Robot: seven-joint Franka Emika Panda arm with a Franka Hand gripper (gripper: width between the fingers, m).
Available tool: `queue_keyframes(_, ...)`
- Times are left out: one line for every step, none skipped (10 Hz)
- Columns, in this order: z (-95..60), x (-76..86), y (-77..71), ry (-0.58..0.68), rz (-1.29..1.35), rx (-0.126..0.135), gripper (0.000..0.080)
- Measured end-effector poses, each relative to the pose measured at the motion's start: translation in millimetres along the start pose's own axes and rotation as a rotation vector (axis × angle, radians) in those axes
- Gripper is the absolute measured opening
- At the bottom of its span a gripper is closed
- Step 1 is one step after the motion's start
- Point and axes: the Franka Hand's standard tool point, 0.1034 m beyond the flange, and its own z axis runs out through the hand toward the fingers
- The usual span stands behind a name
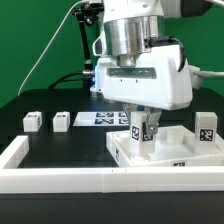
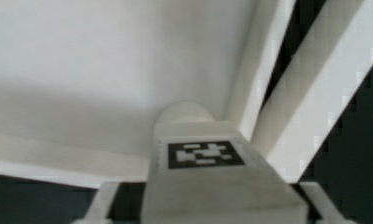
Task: Assemble square table
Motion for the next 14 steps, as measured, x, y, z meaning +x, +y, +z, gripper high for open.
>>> queue_keyframes(0.1,-0.1,0.0,0.0,-0.023,0.0,0.0291)
queue_keyframes(0.1,-0.6,-0.2,0.001,-0.06,0.0,0.0291)
queue_keyframes(0.2,-3.1,-1.5,0.002,-0.11,-0.002,0.0493)
queue_keyframes(0.4,-5.5,-2.6,0.001,-0.197,-0.002,0.0493)
queue_keyframes(0.6,-7.8,-3.6,0.002,-0.309,-0.003,0.0616)
queue_keyframes(0.9,-9.4,-4.3,0.003,-0.432,-0.006,0.0642)
queue_keyframes(0.9,-9.1,-4.1,0.004,-0.521,-0.007,0.0642)
queue_keyframes(0.7,-6.4,-2.9,0.005,-0.613,-0.008,0.0649)
queue_keyframes(0.3,-1.5,-0.6,0.005,-0.737,-0.009,0.0649)
queue_keyframes(0.2,-0.3,-0.1,0.006,-0.79,-0.011,0.0649)
queue_keyframes(0.1,-0.5,-0.2,0.009,-0.885,-0.016,0.0649)
queue_keyframes(0.2,-1.3,-0.6,0.012,-0.957,-0.025,0.0649)
queue_keyframes(0.3,-2.9,-1.4,0.015,-1.012,-0.033,0.0649)
queue_keyframes(0.2,-3.3,-1.9,0.019,-1.11,-0.04,0.0649)
